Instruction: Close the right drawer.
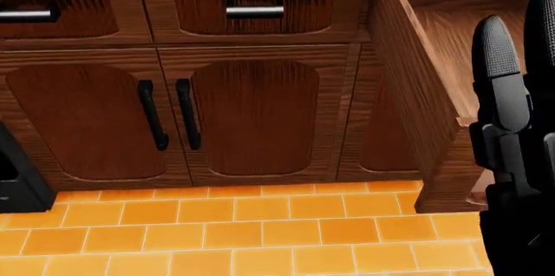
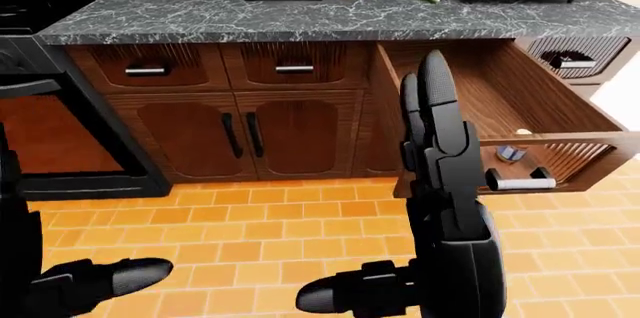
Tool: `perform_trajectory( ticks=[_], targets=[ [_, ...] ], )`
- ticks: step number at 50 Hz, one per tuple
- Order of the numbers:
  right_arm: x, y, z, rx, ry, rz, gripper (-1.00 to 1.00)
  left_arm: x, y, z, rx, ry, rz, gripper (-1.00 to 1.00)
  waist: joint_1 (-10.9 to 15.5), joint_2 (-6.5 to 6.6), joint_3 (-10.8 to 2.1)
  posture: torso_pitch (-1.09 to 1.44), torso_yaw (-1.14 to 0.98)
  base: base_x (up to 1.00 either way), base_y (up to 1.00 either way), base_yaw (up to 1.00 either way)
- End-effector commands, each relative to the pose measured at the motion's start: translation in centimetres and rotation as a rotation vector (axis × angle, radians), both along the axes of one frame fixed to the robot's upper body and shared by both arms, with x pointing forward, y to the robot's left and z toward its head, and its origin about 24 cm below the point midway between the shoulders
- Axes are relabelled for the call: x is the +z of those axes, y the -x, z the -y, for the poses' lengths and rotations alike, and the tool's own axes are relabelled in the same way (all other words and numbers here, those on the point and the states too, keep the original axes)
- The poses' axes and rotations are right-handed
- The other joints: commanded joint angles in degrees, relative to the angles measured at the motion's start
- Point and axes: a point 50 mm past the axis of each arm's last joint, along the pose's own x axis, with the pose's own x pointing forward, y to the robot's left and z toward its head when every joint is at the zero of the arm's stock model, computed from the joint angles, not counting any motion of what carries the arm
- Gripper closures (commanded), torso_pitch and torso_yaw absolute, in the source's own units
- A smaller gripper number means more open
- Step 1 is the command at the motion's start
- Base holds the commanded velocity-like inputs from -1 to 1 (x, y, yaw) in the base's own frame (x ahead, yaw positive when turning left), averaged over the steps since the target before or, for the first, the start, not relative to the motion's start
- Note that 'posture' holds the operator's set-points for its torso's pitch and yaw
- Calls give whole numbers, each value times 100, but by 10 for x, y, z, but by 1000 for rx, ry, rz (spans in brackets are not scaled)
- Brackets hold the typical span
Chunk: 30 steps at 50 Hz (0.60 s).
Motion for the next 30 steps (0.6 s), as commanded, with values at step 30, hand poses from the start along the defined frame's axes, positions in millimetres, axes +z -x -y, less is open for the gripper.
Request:
perform_trajectory(
  ticks=[30],
  targets=[
    [8,8,8,-53,-59,79,-100,4,12,6,-30,-8,80,-100,-76,234,220,0,0,-6,0,-17]
  ],
)
